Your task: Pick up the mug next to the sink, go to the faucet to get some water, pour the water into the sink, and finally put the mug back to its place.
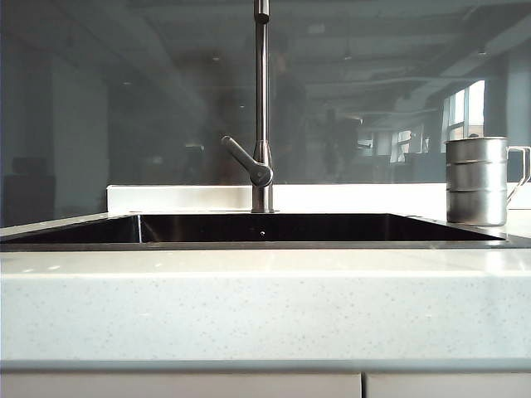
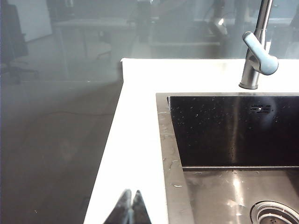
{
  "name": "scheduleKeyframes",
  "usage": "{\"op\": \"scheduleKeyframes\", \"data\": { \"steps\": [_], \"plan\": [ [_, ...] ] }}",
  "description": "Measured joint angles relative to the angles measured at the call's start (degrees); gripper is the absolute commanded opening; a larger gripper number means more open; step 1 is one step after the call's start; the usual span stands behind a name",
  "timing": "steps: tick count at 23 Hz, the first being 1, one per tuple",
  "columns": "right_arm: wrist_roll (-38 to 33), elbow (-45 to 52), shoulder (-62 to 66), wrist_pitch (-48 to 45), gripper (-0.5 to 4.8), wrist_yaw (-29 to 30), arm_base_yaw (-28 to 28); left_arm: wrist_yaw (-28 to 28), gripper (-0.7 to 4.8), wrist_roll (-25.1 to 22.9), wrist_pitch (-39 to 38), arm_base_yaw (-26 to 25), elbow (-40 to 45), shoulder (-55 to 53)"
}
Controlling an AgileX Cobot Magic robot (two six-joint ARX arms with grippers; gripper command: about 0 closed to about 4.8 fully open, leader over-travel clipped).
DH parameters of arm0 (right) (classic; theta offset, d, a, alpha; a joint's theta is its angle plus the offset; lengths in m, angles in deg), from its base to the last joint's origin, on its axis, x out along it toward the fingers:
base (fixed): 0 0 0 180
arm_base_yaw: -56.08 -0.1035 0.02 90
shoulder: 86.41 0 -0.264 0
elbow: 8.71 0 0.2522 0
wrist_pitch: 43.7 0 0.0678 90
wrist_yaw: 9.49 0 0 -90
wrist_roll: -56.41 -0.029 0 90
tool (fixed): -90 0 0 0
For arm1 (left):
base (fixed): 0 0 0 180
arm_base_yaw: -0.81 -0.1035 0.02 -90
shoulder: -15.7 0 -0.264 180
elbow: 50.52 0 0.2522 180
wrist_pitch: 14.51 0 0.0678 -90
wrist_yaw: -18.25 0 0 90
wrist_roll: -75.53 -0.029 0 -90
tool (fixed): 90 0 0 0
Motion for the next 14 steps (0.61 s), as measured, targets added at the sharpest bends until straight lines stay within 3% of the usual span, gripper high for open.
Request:
{"op": "scheduleKeyframes", "data": {
  "steps": [14],
  "plan": [
    [0.0,0.0,0.0,0.0,-0.08,0.0,0.0,0.0,-0.02,0.0,0.7,0.0,0.0,0.0]
  ]
}}
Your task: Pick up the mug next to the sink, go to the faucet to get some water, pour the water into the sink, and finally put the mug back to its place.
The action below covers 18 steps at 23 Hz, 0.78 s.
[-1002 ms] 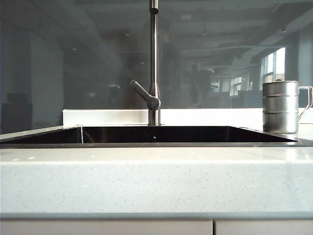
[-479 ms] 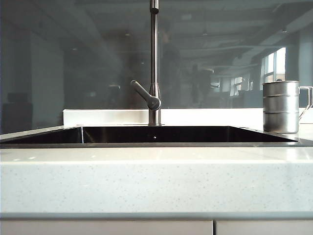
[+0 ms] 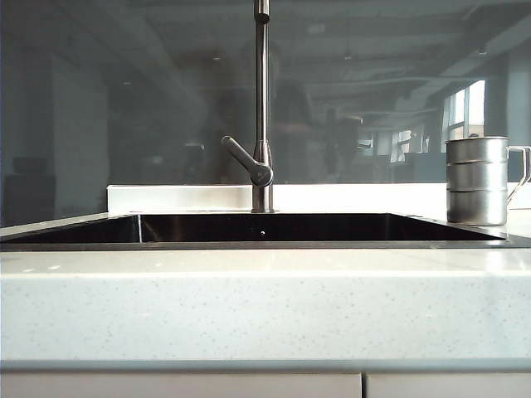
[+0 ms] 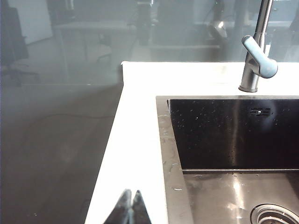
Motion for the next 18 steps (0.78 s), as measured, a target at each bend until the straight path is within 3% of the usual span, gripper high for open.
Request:
{"op": "scheduleKeyframes", "data": {
  "steps": [11,14,18],
  "plan": [
    [0.0,0.0,0.0,0.0,-0.08,0.0,0.0,0.0,-0.02,0.0,0.0,0.0,0.0,0.0],
    [7.6,0.1,-2.8,4.1,-0.08,-1.0,0.0,0.0,-0.02,0.0,0.0,0.0,0.0,0.0],
    [12.2,2.3,-10.6,9.6,-0.08,-4.8,0.1,0.0,-0.02,0.0,0.2,0.0,0.0,0.0]
  ]
}}
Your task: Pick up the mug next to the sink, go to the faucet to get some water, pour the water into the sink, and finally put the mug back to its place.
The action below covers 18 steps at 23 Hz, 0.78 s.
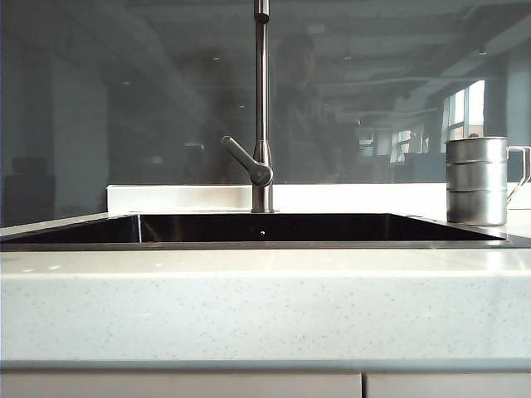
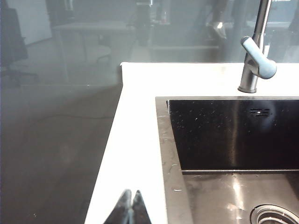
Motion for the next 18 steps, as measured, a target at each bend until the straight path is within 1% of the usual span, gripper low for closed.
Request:
{"op": "scheduleKeyframes", "data": {
  "steps": [1,4,5,7,10,14,18],
  "plan": [
    [1.0,2.9,-4.2,0.7,-0.08,-1.3,0.6,0.0,-0.02,0.0,0.0,0.0,0.0,0.0],
    [1.2,9.2,-10.1,-1.8,-0.08,-1.3,4.2,0.0,-0.02,0.0,0.0,0.0,0.0,0.0],
    [1.2,12.7,-13.0,-3.2,-0.08,-0.6,5.9,0.0,-0.02,0.0,0.0,0.0,0.0,0.0],
    [1.2,16.0,-16.4,-4.1,-0.08,2.2,8.7,0.0,-0.02,0.0,0.0,0.0,0.0,0.0],
    [1.1,17.0,-18.8,-6.0,-0.08,5.2,10.9,0.0,-0.02,0.0,0.0,0.0,0.0,0.0],
    [1.1,17.9,-18.8,-8.0,-0.08,6.1,11.2,0.0,-0.02,0.0,0.0,0.0,0.0,0.0],
    [1.1,21.6,-18.8,-14.3,-0.08,6.1,10.8,0.0,-0.02,0.0,0.0,0.0,0.0,0.0]
  ]
}}
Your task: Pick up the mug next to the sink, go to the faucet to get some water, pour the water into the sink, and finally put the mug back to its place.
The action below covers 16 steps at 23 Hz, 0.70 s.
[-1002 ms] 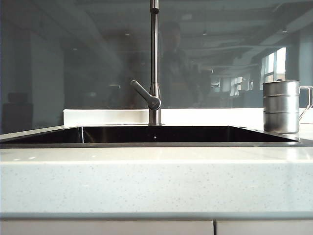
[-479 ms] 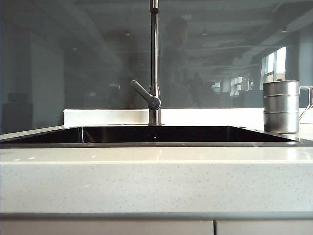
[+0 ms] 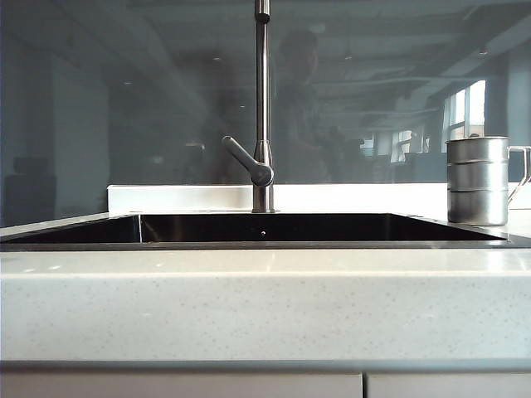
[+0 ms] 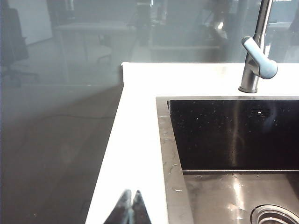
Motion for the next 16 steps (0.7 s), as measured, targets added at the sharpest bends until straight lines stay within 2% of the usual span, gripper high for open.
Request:
{"op": "scheduleKeyframes", "data": {
  "steps": [5,16],
  "plan": [
    [-2.5,0.4,0.0,-1.4,-0.08,0.0,-0.2,0.0,-0.02,0.0,0.0,0.0,0.0,0.0],
    [-2.4,0.5,0.0,-1.3,-0.08,0.0,-0.2,0.0,-0.02,0.0,0.0,0.0,0.0,0.0]
  ]
}}
